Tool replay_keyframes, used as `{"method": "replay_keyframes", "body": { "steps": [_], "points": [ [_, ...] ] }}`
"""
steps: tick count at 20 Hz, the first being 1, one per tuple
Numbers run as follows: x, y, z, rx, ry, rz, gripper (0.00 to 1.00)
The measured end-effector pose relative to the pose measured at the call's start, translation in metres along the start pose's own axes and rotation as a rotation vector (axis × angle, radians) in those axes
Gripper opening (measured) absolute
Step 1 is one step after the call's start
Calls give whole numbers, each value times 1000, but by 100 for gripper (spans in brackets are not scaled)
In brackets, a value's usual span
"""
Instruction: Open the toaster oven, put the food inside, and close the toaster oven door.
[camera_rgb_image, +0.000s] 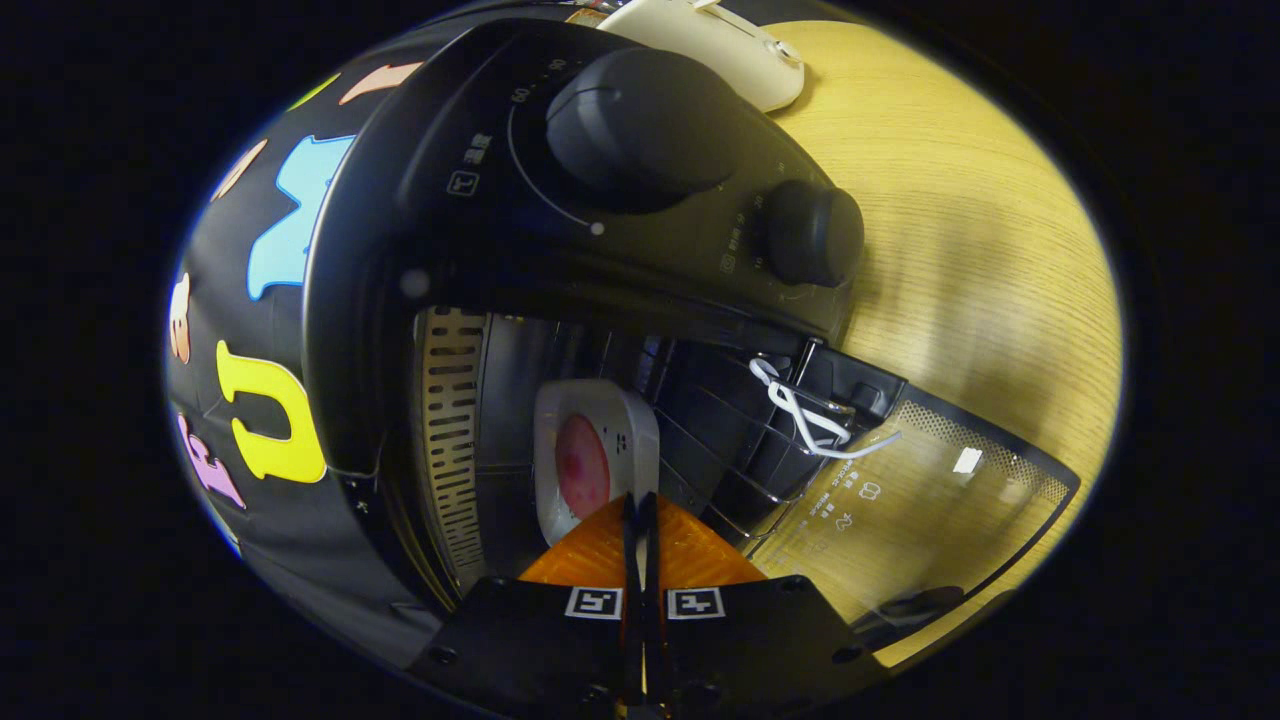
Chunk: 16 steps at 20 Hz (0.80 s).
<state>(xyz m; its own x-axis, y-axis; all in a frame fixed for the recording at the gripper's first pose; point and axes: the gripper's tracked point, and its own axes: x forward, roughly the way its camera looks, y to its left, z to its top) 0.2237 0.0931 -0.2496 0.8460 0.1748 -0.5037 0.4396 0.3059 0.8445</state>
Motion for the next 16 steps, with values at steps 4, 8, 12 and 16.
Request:
{"method": "replay_keyframes", "body": {
  "steps": [4, 8, 12, 16],
  "points": [
    [-15, -1, -2, -56, -7, 5, 18],
    [-32, 13, -18, -65, 42, 66, 66],
    [-57, -8, -34, -207, 75, 2, 97],
    [-84, -18, -53, -327, 117, 5, 98]
  ]
}}
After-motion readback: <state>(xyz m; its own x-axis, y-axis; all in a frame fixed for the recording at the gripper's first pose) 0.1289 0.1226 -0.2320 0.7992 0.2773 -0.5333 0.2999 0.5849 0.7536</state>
